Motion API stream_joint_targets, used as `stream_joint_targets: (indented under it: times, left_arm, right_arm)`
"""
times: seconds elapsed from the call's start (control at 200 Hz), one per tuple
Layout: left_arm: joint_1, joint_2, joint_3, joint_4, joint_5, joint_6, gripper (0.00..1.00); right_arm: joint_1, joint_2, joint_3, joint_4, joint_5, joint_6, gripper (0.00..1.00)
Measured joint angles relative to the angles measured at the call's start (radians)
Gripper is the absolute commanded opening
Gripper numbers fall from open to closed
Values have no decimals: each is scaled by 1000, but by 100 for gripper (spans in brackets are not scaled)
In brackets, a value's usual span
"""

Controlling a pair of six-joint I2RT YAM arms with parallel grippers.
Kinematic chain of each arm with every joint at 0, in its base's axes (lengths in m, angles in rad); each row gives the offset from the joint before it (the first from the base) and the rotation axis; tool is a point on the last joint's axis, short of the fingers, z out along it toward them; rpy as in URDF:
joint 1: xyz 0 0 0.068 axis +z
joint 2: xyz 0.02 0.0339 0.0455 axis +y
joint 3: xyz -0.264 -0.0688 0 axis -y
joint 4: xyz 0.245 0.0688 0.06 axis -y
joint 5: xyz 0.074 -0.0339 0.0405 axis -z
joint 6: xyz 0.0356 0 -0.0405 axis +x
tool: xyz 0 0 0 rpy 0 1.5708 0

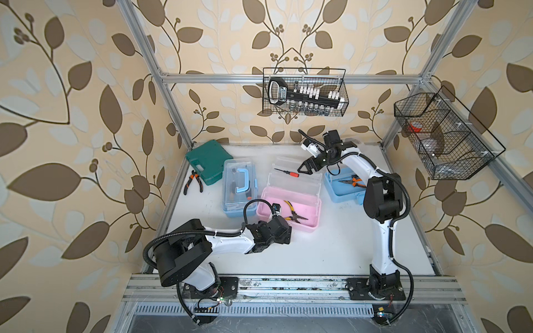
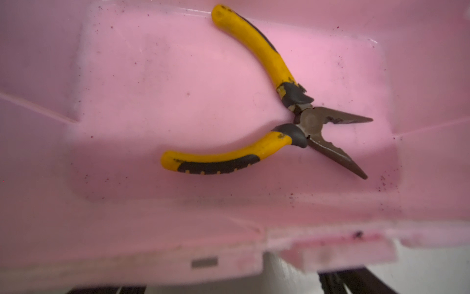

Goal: Close toolboxes
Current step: Close the toolbox lid.

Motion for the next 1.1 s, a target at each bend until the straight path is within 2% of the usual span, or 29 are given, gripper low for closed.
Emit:
stream_joint_targets:
  times: [0.58, 1.1]
  left_arm:
    - [-19, 19, 4, -6, -7, 6, 98]
    - [-19, 33, 12, -2, -20, 18, 98]
  right_arm:
    - [34, 0, 24, -166, -45, -201, 98]
    - [77, -130, -49, -269, -105, -246, 98]
